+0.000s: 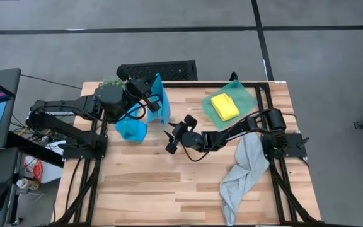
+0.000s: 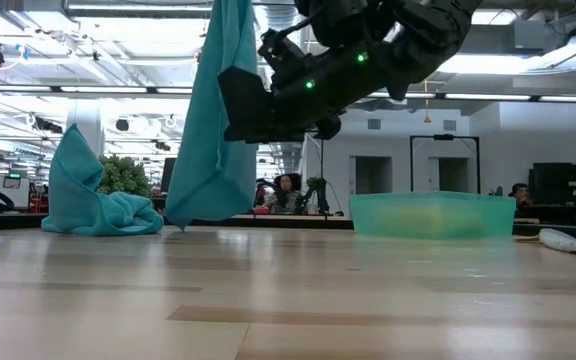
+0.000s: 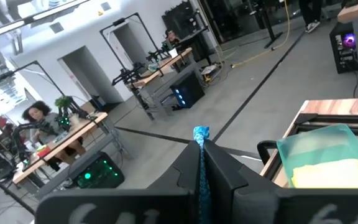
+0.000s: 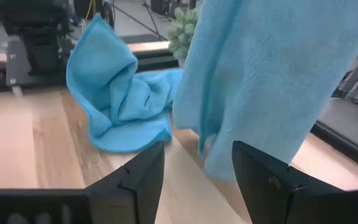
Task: Fold microfiber towels
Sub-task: Fold the right blue towel
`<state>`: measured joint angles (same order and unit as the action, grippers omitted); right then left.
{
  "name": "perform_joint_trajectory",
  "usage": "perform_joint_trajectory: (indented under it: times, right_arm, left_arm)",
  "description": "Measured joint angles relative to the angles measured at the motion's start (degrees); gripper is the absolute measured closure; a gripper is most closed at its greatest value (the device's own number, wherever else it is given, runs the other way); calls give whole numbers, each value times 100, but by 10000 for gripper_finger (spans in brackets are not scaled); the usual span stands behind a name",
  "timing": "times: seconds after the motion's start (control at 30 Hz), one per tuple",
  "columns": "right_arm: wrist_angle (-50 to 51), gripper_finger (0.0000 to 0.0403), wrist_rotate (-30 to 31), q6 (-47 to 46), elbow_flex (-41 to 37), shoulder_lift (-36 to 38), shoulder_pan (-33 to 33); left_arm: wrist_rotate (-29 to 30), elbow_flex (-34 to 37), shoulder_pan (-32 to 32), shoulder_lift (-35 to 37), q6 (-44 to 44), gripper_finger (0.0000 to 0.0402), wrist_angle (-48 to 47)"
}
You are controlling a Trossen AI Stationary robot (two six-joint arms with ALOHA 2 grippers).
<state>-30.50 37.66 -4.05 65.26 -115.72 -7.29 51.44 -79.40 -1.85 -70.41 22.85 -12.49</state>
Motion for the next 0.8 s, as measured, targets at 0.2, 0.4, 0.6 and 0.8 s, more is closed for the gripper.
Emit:
perform_joint_trajectory:
  times: [0.2,0.4,0.6,0.8]
  right_arm:
    - [-216,191,5,104,6,3,30]
    - [-193,191,0,111,4,4,117]
    - [-210,191,-6,112,4,4,144]
    - [-211,191,-8,114,4,4,132]
  left_arm:
    - [-2,0,0,0,-101,401,2]
    - [-7,0,0,0,-243,401,37]
    - [-128,0,2,0,-249,401,404]
    - [-255,3,2,-108,-212,401,630]
